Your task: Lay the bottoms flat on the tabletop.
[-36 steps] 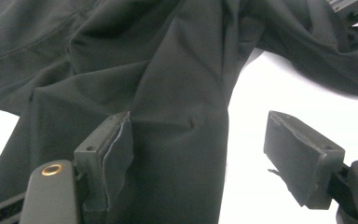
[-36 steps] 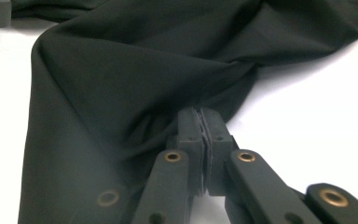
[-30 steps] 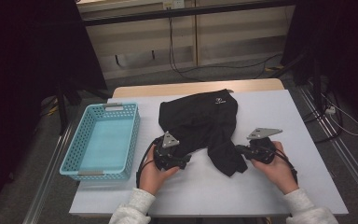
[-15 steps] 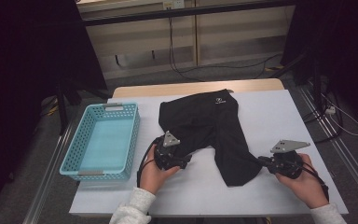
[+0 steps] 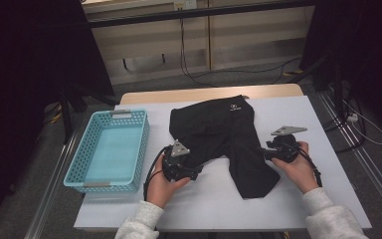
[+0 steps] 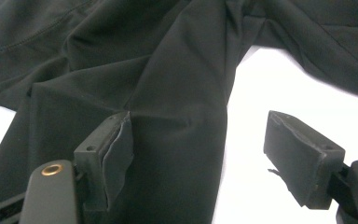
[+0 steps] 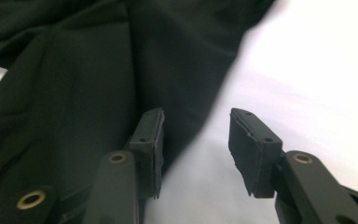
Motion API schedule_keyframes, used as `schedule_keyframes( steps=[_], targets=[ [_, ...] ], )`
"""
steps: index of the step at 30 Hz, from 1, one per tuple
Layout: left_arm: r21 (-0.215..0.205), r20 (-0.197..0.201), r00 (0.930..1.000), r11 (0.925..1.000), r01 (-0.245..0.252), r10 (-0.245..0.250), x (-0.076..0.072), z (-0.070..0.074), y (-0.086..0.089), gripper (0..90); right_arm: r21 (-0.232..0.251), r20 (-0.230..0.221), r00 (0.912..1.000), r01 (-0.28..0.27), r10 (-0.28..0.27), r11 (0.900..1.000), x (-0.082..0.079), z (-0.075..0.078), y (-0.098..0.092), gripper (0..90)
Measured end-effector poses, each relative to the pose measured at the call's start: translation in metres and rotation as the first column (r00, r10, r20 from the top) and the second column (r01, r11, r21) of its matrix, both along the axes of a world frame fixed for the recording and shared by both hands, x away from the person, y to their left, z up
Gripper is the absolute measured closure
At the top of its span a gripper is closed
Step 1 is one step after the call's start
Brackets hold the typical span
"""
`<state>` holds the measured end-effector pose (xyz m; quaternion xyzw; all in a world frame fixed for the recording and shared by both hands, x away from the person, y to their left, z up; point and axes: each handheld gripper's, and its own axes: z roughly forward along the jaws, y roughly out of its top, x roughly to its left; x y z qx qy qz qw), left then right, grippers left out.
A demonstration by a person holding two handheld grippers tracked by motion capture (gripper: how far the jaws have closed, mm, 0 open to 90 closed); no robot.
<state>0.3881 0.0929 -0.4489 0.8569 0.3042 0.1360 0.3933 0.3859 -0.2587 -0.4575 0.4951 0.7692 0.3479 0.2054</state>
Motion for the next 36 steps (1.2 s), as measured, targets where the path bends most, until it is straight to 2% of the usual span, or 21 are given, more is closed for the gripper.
schedule_keyframes(
  steps=[1, 2, 3, 5, 6, 7, 9, 10, 12, 14, 20, 21, 22, 24, 25, 26, 29, 32, 34, 35, 36],
  targets=[
    [0.000, 0.000, 1.0000, 1.0000, 0.001, -0.001, 0.000, 0.001, 0.000, 24.2, -0.030, -0.011, 0.9999, 0.002, -0.002, 1.000, 0.003, -0.003, 0.003, 59.5],
    [-0.006, 0.002, 1.0000, 1.0000, -0.002, 0.002, 0.000, 0.001, 0.000, 24.2, -0.030, -0.011, 0.9999, 0.002, -0.002, 1.000, 0.003, -0.003, 0.003, 59.5],
    [-0.012, -0.001, 1.0000, 0.9999, -0.002, 0.002, 0.000, 0.002, 0.001, 24.3, -0.017, -0.004, 0.9999, 0.014, -0.014, 1.000, 0.008, -0.008, 0.005, 69.8],
    [-0.013, 0.003, 1.0000, 0.9999, -0.003, 0.003, 0.000, 0.003, 0.001, 24.2, -0.009, -0.010, 0.9997, 0.020, -0.021, 1.000, 0.009, -0.007, 0.006, 74.4],
    [-0.013, 0.005, 1.0000, 0.9999, -0.001, 0.001, 0.000, 0.003, 0.001, 24.2, -0.012, -0.015, 0.9998, 0.009, -0.009, 1.000, 0.010, -0.007, 0.007, 86.1],
    [-0.013, 0.004, 1.0000, 0.9999, 0.001, -0.001, 0.000, 0.003, 0.000, 24.3, -0.004, -0.027, 0.9996, -0.011, 0.011, 1.000, 0.011, -0.006, 0.007, 88.9],
    [-0.011, 0.006, 1.0000, 0.9999, 0.000, 0.000, 0.000, 0.003, 0.000, 24.3, -0.044, -0.039, 0.9993, -0.002, 0.000, 0.999, 0.013, -0.002, 0.009, 89.5],
    [-0.009, 0.006, 1.0000, 1.0000, 0.000, 0.000, 0.000, 0.004, 0.000, 24.3, -0.064, -0.026, 0.9997, 0.000, -0.001, 0.998, 0.014, 0.002, 0.008, 89.5],
    [-0.012, 0.010, 0.9999, 0.9999, -0.001, 0.001, -0.001, 0.005, 0.000, 24.3, -0.040, -0.013, 0.9999, -0.004, 0.004, 0.999, 0.013, 0.010, 0.005, 89.4],
    [-0.017, 0.014, 0.9999, 0.9999, -0.001, 0.001, -0.001, 0.007, 0.000, 24.3, -0.054, 0.019, 0.9989, -0.041, 0.042, 0.998, 0.010, 0.022, 0.009, 89.5],
    [-0.019, 0.015, 0.9999, 0.9998, 0.002, -0.002, -0.001, 0.007, -0.002, 24.3, -0.036, 0.033, 0.9923, -0.118, 0.119, 0.992, 0.004, 0.025, 0.028, 89.5],
    [-0.017, 0.015, 0.9999, 0.9999, 0.002, -0.002, -0.001, 0.007, -0.002, 24.2, -0.033, 0.023, 0.9889, -0.146, 0.146, 0.989, 0.002, 0.019, 0.038, 89.3],
    [-0.015, 0.015, 0.9999, 0.9999, 0.004, -0.004, -0.001, 0.007, -0.002, 24.2, -0.033, 0.023, 0.9889, -0.146, 0.146, 0.989, 0.002, 0.019, 0.038, 89.3],
    [-0.014, 0.016, 0.9998, 0.9999, 0.006, -0.006, -0.001, 0.006, -0.002, 24.3, -0.067, 0.008, 0.9870, -0.160, 0.161, 0.985, 0.002, 0.012, 0.046, 86.8],
    [-0.012, 0.014, 0.9999, 0.9999, 0.003, -0.003, -0.001, 0.007, -0.001, 24.3, -0.078, -0.017, 0.9889, -0.148, 0.147, 0.986, 0.004, 0.003, 0.049, 77.7],
    [-0.012, 0.014, 0.9999, 0.9999, 0.003, -0.003, -0.001, 0.007, -0.001, 24.3, -0.078, -0.017, 0.9889, -0.148, 0.147, 0.986, 0.004, 0.003, 0.049, 77.7],
    [-0.019, 0.015, 0.9999, 0.9998, 0.000, 0.000, -0.001, 0.007, 0.001, 24.3, -0.043, -0.018, 0.9922, -0.124, 0.123, 0.991, 0.006, 0.001, 0.043, 71.0],
    [-0.023, 0.016, 0.9999, 0.9997, -0.005, 0.005, 0.000, 0.008, 0.001, 24.2, -0.040, 0.013, 0.9960, -0.088, 0.089, 0.995, 0.007, 0.007, 0.033, 65.9],
    [-0.024, 0.017, 0.9998, 0.9997, -0.003, 0.003, -0.001, 0.008, 0.001, 24.2, -0.009, 0.027, 0.9983, -0.052, 0.052, 0.999, 0.009, 0.012, 0.023, 60.8],
    [-0.022, 0.018, 0.9998, 0.9998, -0.002, 0.002, -0.001, 0.008, 0.001, 24.2, 0.007, 0.030, 0.9995, -0.011, 0.011, 1.000, 0.011, 0.016, 0.014, 55.2],
    [-0.022, 0.018, 0.9998, 0.9997, -0.002, 0.002, -0.001, 0.008, 0.000, 24.2, 0.007, 0.030, 0.9995, -0.011, 0.011, 1.000, 0.011, 0.016, 0.014, 55.2]
  ],
)
